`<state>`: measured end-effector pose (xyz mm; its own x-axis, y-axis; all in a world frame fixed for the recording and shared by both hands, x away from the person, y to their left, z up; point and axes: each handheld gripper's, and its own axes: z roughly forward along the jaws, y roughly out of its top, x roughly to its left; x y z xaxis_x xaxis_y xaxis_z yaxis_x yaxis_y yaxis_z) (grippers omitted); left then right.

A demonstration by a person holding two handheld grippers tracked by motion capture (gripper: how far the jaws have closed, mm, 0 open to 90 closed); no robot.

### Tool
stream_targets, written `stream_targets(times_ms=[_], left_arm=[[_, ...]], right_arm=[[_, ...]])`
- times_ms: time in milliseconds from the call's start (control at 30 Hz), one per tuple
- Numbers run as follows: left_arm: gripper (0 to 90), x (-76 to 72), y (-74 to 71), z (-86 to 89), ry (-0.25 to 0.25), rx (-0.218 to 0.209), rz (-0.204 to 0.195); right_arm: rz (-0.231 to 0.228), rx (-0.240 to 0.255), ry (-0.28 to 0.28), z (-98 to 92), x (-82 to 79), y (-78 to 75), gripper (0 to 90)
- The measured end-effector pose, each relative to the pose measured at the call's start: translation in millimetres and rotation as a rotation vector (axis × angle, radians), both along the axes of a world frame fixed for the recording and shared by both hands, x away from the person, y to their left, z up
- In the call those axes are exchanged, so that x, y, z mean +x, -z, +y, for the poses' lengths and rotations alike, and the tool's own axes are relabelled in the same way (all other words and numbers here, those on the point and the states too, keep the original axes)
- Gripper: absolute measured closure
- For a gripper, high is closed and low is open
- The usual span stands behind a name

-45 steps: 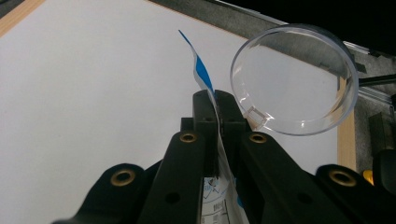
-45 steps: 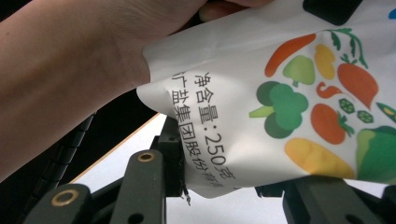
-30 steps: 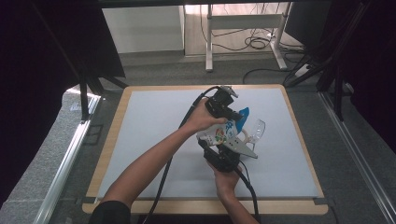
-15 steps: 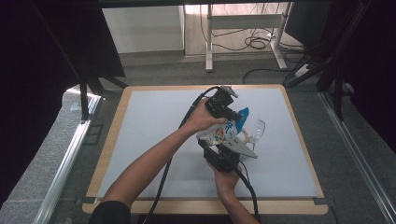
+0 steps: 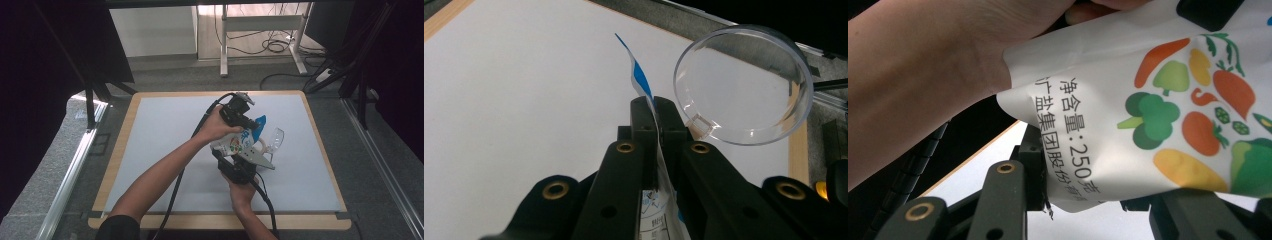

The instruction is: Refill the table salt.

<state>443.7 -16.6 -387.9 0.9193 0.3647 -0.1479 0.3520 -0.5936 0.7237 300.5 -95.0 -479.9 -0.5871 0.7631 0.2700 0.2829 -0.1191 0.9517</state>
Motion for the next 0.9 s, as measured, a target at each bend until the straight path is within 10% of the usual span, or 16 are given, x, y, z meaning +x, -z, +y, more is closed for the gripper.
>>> stream_targets(times_ms=[900], left_arm=[[89.4,0.1,-1.9,-7.4,0.008,0.016,-0.01]], right_arm=[[0.001,0.017,0.009,-4.4,1.0,-0.3,63.6]])
